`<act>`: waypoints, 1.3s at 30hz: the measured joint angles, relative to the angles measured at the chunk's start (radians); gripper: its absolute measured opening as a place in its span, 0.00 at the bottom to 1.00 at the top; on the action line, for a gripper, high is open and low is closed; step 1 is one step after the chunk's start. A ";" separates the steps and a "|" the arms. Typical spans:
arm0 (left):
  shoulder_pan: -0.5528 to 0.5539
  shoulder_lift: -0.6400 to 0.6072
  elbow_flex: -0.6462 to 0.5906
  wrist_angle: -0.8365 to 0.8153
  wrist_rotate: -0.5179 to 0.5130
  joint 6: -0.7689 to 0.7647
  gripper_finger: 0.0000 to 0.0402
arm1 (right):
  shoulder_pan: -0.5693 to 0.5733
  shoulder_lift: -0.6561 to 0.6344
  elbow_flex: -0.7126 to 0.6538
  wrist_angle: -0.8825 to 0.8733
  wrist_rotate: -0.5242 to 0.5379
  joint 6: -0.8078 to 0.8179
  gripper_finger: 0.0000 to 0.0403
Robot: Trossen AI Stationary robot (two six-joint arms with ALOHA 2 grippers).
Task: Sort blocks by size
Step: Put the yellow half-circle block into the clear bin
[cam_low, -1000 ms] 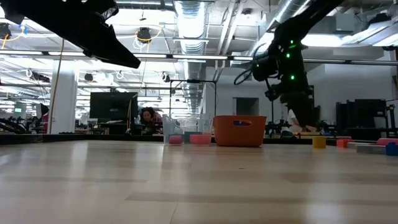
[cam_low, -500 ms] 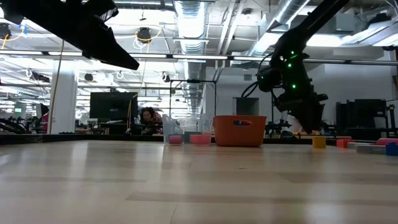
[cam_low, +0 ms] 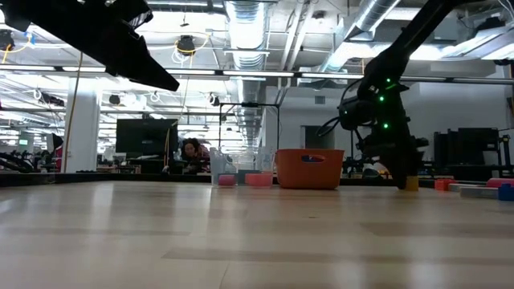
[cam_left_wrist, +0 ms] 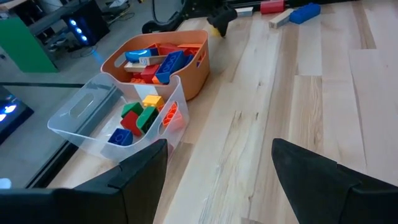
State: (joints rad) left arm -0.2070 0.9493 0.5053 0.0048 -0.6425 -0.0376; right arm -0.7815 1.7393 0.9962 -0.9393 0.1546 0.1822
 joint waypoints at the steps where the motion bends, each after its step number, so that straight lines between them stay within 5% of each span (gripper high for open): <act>1: 0.000 0.000 0.000 0.000 0.000 0.000 0.70 | 0.000 0.000 0.000 0.014 0.000 -0.004 0.58; 10: 0.000 0.000 0.000 -0.006 0.000 0.000 0.70 | -0.007 0.000 0.000 -0.009 0.002 -0.028 0.28; 24: 0.000 0.000 0.000 -0.006 0.000 -0.012 0.70 | 0.180 -0.147 0.080 -0.147 0.027 0.025 0.30; 32: 0.000 0.000 0.000 0.017 0.000 -0.017 0.70 | 0.351 -0.283 0.173 0.188 0.010 0.029 0.29; 39: 0.000 0.000 0.000 0.021 0.000 -0.029 0.70 | 0.431 -0.152 0.247 0.514 -0.133 -0.026 0.29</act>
State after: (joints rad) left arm -0.2070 0.9493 0.5053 0.0253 -0.6426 -0.0664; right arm -0.3509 1.5874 1.2437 -0.4251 0.0219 0.1562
